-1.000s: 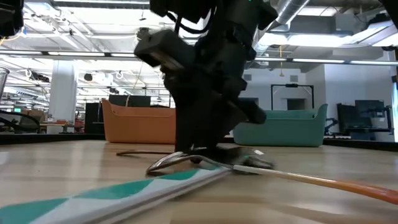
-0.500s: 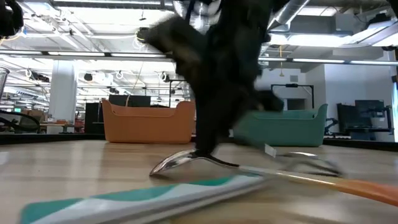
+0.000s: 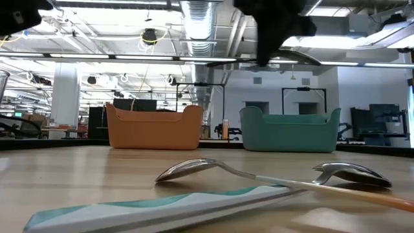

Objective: Sort silverware by color (type)
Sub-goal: Put the black spoon into the blue bin, then put the green spoon into the transparent bin

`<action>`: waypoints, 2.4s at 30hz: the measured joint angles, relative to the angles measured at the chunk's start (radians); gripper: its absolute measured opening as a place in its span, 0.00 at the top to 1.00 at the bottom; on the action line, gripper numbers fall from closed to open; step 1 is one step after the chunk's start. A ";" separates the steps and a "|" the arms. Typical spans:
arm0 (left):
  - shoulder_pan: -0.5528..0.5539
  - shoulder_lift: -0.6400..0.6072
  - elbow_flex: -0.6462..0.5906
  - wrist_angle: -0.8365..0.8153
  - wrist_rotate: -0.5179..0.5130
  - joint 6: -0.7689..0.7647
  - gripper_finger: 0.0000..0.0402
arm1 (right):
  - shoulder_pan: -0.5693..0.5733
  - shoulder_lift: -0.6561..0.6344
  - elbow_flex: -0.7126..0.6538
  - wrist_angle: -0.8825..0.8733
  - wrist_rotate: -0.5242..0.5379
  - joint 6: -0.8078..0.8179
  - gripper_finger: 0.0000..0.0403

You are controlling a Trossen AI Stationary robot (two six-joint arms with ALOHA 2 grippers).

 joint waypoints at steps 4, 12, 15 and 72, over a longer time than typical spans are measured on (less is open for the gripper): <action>0.071 0.000 0.000 0.001 0.035 0.012 0.49 | -0.053 -0.067 0.000 -0.173 0.040 -0.172 0.95; 0.242 0.000 0.000 0.001 0.033 0.072 0.49 | -0.262 -0.152 -0.035 -0.342 0.162 -0.551 0.95; 0.292 0.000 0.000 0.001 0.033 0.058 0.49 | -0.383 -0.232 -0.114 -0.290 0.172 -0.702 0.95; 0.669 0.000 0.000 0.106 -0.107 0.317 0.49 | -0.933 -0.476 -0.505 0.340 -0.548 -0.967 0.65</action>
